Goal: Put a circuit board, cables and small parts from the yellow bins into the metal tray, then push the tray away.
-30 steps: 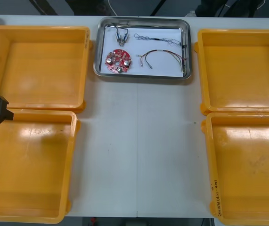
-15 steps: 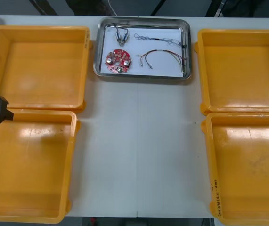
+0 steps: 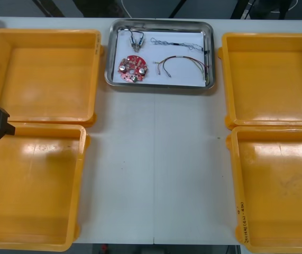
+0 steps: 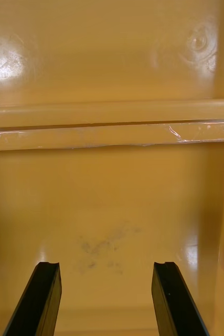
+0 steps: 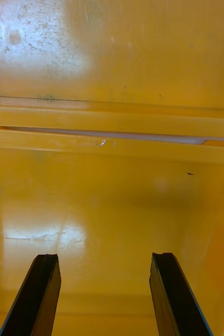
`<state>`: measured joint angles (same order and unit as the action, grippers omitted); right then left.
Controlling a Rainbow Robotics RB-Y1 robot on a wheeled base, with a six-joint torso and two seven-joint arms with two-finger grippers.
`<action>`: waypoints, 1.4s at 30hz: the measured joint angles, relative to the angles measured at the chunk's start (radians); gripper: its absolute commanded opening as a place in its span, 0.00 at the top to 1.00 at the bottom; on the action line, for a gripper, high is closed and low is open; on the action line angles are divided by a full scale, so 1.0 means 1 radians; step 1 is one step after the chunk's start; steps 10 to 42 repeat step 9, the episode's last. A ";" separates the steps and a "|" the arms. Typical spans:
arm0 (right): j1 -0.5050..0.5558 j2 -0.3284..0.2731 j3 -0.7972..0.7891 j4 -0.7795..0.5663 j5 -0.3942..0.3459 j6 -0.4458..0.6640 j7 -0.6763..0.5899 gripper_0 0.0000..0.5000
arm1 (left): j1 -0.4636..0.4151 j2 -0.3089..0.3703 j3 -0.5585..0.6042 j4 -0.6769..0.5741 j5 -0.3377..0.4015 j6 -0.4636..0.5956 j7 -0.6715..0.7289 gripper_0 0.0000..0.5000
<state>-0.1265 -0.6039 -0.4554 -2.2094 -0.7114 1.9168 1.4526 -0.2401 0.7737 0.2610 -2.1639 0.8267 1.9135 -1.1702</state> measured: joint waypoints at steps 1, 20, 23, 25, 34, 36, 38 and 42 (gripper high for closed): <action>0.000 0.000 0.000 0.000 0.000 0.000 0.000 0.00 | 0.000 0.000 0.000 0.000 0.000 0.000 0.000 0.00; 0.000 0.000 0.000 0.000 0.000 0.000 0.000 0.00 | 0.000 0.000 0.000 0.000 0.000 0.000 0.000 0.00; 0.000 0.000 0.000 0.000 0.000 0.000 0.000 0.00 | 0.000 0.000 0.000 0.000 0.000 0.000 0.000 0.00; 0.000 0.000 0.000 0.000 0.000 0.000 0.000 0.00 | 0.000 0.000 0.000 0.000 0.000 0.000 0.000 0.00; 0.000 0.000 0.000 0.000 0.000 0.000 0.000 0.00 | 0.000 0.000 0.000 0.000 0.000 0.000 0.000 0.00; 0.000 0.000 0.000 0.000 0.000 0.000 0.000 0.00 | 0.000 0.000 0.000 0.000 0.000 0.000 0.000 0.00; 0.000 0.000 0.000 0.000 0.000 0.000 0.000 0.00 | 0.000 0.000 0.000 0.000 0.000 0.000 0.000 0.00; 0.000 0.000 0.000 0.000 0.000 0.000 0.000 0.00 | 0.000 0.000 0.000 0.000 0.000 0.000 0.000 0.00</action>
